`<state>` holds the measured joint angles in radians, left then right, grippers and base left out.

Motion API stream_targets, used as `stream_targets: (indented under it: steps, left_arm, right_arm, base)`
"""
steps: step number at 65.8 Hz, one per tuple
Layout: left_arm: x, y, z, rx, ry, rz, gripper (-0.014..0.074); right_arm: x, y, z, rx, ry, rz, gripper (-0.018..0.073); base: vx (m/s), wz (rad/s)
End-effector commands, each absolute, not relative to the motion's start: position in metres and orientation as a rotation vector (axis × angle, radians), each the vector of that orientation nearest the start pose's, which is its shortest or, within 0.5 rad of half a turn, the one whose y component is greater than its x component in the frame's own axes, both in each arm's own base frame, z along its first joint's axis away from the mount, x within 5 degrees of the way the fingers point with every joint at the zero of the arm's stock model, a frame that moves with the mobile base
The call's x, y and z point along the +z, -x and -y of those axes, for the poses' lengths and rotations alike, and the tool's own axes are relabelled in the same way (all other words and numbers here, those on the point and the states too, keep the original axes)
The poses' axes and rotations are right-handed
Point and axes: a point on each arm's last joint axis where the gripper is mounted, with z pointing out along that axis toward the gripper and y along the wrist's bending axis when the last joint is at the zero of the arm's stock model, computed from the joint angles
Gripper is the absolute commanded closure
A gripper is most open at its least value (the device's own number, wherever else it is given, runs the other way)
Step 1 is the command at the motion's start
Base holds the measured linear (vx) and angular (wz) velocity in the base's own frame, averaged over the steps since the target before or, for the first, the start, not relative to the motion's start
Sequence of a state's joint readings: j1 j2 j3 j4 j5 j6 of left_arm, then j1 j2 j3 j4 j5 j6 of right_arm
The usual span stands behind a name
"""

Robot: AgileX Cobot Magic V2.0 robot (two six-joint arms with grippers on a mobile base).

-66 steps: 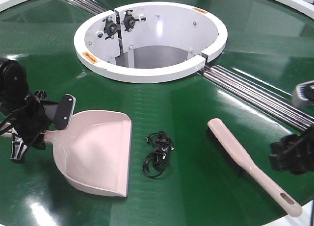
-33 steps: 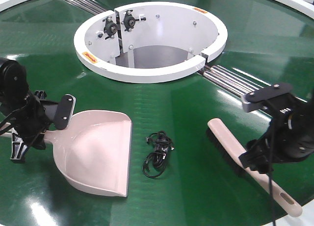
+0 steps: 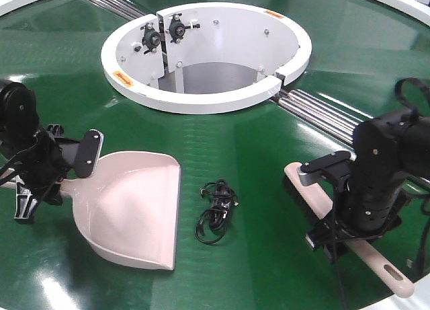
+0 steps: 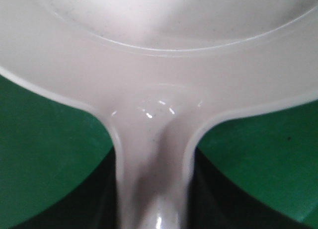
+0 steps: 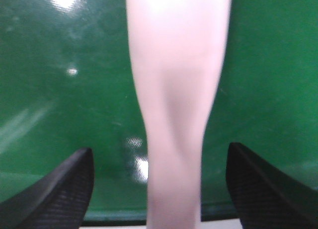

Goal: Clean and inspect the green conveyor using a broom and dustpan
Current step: 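Grasp the pink brush handle with the right gripper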

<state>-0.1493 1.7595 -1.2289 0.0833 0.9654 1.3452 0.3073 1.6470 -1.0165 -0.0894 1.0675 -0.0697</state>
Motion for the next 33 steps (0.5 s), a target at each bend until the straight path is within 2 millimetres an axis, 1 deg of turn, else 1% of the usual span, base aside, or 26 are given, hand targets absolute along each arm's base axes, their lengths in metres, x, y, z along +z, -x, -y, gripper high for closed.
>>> stream_targets:
  steps: [1,9,14,21,27,30,33]
  left_arm:
    - [0.238,-0.339,0.048,0.280,-2.057,-2.144,0.0603]
    - [0.238,-0.339,0.048,0.280,-2.057,-2.144,0.0603]
    - [0.238,-0.339,0.048,0.280,-2.057,-2.144,0.0603]
    - [0.238,-0.339,0.048,0.280,-2.057,-2.144,0.0603]
    - [0.238,-0.339,0.048,0.280,-2.057,-2.144,0.0603]
    - [0.238,-0.339,0.048,0.280,-2.057,-2.144,0.0603]
    - [0.238,-0.339,0.048,0.280,-2.057,-2.144,0.0603]
  right_arm:
    - [0.209,-0.278,-0.080,-0.144,0.682,-3.042,0.0085]
    - [0.201,-0.281,-0.081,-0.148,0.689,-3.064,0.0190]
    - [0.197,-0.282,-0.081,-0.148,0.689,-3.072,0.0279]
    - [0.196,-0.284,-0.082,-0.143,0.682,-3.055,0.0408]
    - [0.201,-0.284,-0.082,-0.136,0.664,-3.033,0.0525]
    - [0.206,-0.283,-0.082,-0.129,0.645,-3.021,0.0570]
    - [0.211,-0.283,-0.082,-0.122,0.615,-3.014,0.0575]
  base:
    - [0.00,0.00]
    - [0.00,0.00]
    - [0.00,0.00]
    - [0.00,0.00]
    - [0.00,0.00]
    - [0.00,0.00]
    - [0.00,0.00]
